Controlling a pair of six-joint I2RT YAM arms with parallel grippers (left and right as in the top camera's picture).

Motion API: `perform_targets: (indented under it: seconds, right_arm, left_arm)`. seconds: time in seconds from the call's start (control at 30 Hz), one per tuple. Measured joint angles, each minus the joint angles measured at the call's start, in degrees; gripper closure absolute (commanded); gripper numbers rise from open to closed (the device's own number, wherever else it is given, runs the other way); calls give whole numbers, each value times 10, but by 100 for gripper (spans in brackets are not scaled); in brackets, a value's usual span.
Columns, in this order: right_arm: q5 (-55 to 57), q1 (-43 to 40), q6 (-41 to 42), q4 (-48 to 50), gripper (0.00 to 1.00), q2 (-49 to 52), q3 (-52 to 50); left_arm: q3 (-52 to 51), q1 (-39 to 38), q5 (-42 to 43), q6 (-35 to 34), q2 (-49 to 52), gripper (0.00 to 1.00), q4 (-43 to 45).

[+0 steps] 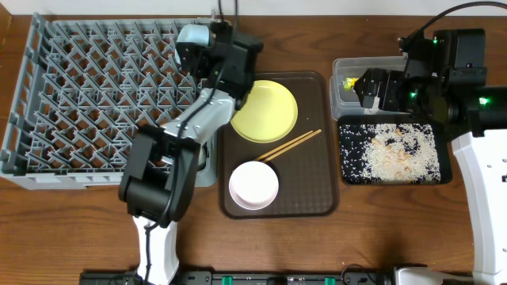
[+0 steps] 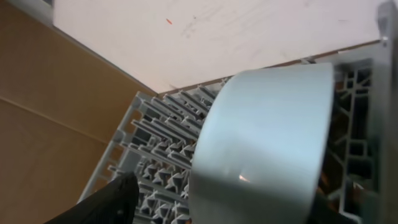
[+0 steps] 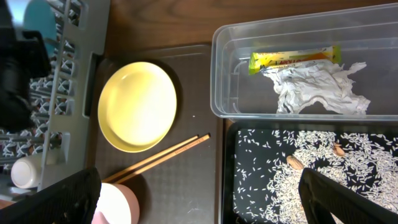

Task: Sort waste into correct bins and load items into the dishwasher
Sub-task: 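Lower the light-blue bowl into a rack slot, standing it upright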

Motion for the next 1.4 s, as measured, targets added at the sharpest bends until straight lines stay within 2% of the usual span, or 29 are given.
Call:
perform_targets:
  seconds: [0.27, 0.57, 0.67, 0.83, 1.0, 1.27, 1.4]
  right_arm:
    - [0, 0, 0, 0, 1, 0, 0]
    - [0, 0, 0, 0, 1, 0, 0]
    - [0, 0, 0, 0, 1, 0, 0]
    - [0, 0, 0, 0, 1, 0, 0]
    - [0, 0, 0, 0, 1, 0, 0]
    - [0, 0, 0, 0, 1, 0, 0]
    - [0, 0, 0, 0, 1, 0, 0]
  left_arm:
    - [0, 9, 89, -30, -11, 31, -39]
    - [0, 5, 210, -155, -25, 25, -120]
    - [0, 13, 253, -185, -49, 16, -122]
    - [0, 32, 310, -224, -110, 15, -131]
    - [0, 50, 334, -265, -154, 15, -174]
    - [0, 55, 415, -273, -182, 16, -283]
    - [-1, 43, 441, -265, -182, 20, -329]
